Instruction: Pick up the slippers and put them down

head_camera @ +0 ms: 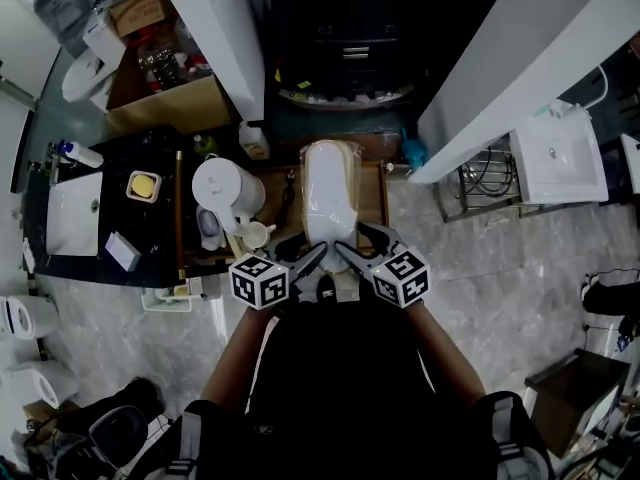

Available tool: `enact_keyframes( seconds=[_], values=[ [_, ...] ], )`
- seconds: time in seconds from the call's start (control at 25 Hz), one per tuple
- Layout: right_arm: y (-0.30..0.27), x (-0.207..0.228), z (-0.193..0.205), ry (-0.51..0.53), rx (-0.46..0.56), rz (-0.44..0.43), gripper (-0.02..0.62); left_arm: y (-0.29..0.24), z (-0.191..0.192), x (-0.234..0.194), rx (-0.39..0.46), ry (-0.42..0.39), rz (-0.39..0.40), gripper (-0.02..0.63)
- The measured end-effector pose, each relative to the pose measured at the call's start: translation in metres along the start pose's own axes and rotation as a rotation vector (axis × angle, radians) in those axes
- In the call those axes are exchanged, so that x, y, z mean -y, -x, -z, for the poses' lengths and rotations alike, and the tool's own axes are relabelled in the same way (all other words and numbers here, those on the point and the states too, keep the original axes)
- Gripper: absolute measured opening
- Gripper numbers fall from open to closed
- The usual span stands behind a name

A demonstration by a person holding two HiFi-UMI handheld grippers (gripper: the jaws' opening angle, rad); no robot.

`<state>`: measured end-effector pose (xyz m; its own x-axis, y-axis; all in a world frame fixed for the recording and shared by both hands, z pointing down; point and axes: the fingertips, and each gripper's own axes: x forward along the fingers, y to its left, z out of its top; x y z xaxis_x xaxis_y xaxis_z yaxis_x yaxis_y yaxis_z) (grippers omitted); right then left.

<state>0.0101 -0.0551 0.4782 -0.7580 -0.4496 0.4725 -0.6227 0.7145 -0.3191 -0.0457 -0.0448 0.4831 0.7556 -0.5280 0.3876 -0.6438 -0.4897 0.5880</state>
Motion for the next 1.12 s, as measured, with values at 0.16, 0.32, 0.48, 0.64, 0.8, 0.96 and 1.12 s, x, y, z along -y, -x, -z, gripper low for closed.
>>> enact_keyframes(
  seconds=[0.16,0.32,0.48,0.64,0.8,0.96,1.12],
  values=[
    [0.006,-0.003,-0.002,0.005,0.030,0.002,0.253,0.003,-0.002,0.007,0.016,-0.004,0.003,0.202],
    [0.012,-0.008,0.001,-0.004,0.053,0.003,0.253,0.006,0.002,0.011,0.026,0.003,0.008,0.202],
    [0.016,-0.009,0.002,-0.003,0.060,0.011,0.253,0.007,0.004,0.016,0.012,-0.023,0.011,0.201],
    [0.017,-0.012,0.003,-0.005,0.063,0.014,0.253,0.008,0.007,0.017,0.006,-0.024,0.009,0.199],
    [0.017,-0.013,0.006,-0.002,0.064,0.020,0.253,0.009,0.010,0.016,0.011,-0.018,0.006,0.199],
    [0.020,-0.014,0.006,-0.008,0.067,0.022,0.253,0.009,0.010,0.019,0.006,-0.023,0.007,0.199],
    [0.020,-0.013,0.006,-0.013,0.064,0.023,0.253,0.008,0.010,0.019,0.006,-0.021,0.006,0.199]
  ],
)
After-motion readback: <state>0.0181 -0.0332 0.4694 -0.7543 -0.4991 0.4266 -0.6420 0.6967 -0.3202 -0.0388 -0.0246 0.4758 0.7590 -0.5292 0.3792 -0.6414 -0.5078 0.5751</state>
